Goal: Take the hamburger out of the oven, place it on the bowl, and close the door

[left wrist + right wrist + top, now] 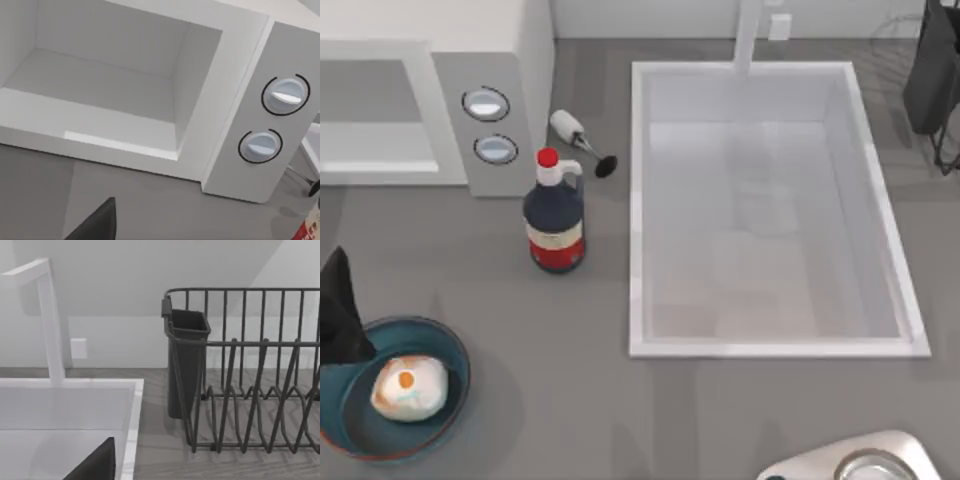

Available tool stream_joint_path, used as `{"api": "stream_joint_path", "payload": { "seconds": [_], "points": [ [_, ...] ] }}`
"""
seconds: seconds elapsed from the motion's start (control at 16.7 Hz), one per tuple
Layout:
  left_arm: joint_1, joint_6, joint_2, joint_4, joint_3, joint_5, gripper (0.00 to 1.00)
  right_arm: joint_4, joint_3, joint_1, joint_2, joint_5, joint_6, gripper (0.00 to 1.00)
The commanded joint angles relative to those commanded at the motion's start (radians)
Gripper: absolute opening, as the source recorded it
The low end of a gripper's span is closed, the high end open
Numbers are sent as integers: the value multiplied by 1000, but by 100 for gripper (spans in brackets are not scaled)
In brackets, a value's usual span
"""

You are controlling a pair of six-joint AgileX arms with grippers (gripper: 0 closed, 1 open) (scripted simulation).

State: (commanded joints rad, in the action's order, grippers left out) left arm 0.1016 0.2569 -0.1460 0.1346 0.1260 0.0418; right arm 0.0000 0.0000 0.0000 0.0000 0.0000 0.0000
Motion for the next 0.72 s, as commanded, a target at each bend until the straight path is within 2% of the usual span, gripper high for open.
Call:
{"api": "stream_joint_path", "payload": {
  "seconds": [0.18,0.3,0.66,0.72],
  "points": [
    [-67,-176,114,-92,-85,-30,100,0,0,0,0,0,0,100],
    [-93,-237,141,-124,-116,-39,100,0,0,0,0,0,0,100],
    [-102,-257,146,-135,-126,-42,100,0,0,0,0,0,0,100],
    [-102,-257,146,-135,-126,-42,92,0,0,0,0,0,0,100]
  ]
}}
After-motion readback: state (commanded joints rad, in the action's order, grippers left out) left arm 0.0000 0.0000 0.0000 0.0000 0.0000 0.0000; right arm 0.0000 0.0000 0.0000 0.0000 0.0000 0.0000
